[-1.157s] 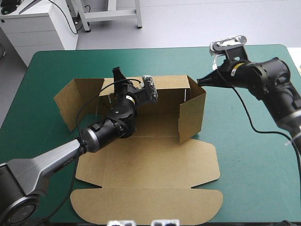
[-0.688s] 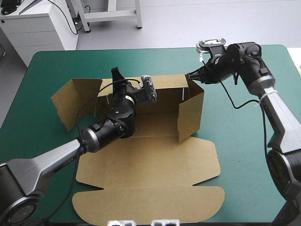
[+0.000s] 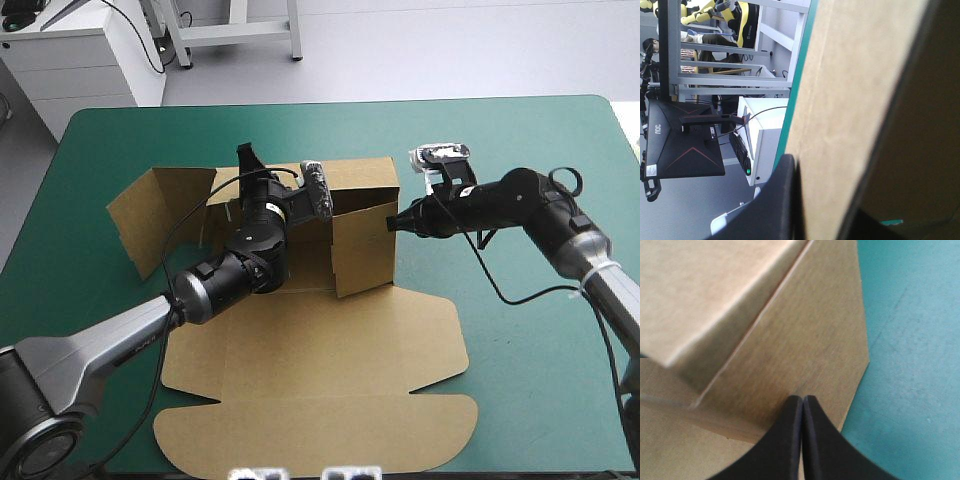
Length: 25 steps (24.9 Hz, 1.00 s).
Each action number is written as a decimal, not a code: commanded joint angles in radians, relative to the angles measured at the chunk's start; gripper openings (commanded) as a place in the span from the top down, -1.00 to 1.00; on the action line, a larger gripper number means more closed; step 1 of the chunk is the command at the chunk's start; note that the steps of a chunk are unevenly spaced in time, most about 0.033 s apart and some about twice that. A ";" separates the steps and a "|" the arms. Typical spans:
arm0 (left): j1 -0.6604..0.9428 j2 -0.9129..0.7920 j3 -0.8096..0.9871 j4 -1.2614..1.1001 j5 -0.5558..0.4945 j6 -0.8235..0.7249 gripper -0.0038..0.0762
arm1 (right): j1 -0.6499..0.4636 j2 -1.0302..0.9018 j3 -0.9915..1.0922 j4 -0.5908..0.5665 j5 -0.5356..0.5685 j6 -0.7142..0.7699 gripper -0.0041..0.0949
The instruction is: Fold the box
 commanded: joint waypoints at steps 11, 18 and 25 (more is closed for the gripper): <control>-0.001 -0.032 -0.024 -0.051 0.034 -0.028 0.91 | 0.124 -0.083 0.129 0.360 -0.180 -0.335 0.95; -0.001 -0.032 -0.024 -0.051 0.034 -0.028 0.91 | 0.191 -0.083 0.129 0.362 -0.186 -0.335 0.95; -0.001 -0.032 -0.024 -0.051 0.031 -0.027 0.91 | 0.216 -0.083 0.129 0.363 -0.205 -0.340 0.95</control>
